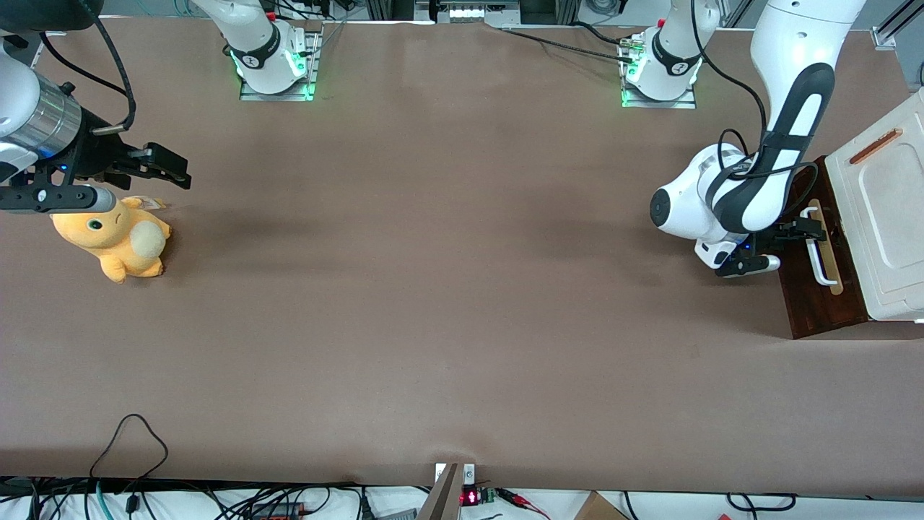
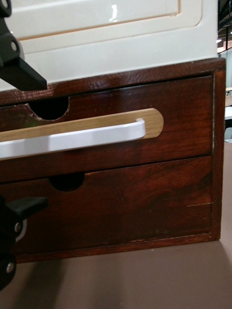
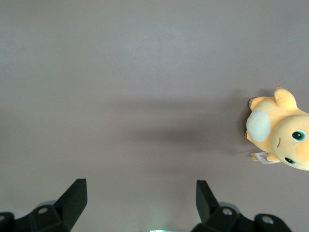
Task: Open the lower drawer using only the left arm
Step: 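Align the open left gripper around the white handle and close it, then pull the handle with the left gripper, sliding the drawer out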
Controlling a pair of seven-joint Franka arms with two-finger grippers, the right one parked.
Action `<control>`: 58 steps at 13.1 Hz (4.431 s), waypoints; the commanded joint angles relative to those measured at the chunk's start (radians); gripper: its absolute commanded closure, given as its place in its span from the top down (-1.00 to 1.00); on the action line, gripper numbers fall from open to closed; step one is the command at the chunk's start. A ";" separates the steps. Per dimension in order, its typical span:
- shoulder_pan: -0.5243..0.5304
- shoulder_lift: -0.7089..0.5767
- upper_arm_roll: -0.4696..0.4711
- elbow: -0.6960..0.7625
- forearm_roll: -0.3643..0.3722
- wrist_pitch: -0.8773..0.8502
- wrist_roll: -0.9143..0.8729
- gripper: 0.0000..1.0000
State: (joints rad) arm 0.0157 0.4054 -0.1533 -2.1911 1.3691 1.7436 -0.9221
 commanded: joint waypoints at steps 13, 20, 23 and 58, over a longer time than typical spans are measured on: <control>-0.011 0.026 0.041 -0.096 0.220 -0.018 -0.221 0.60; -0.011 0.026 0.057 -0.102 0.225 -0.018 -0.219 0.37; -0.011 0.024 0.057 -0.102 0.225 -0.018 -0.219 -0.03; -0.085 -0.005 -0.149 -0.044 0.036 0.020 -0.103 -0.52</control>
State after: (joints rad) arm -0.0583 0.4049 -0.2904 -2.2554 1.4241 1.7146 -1.1112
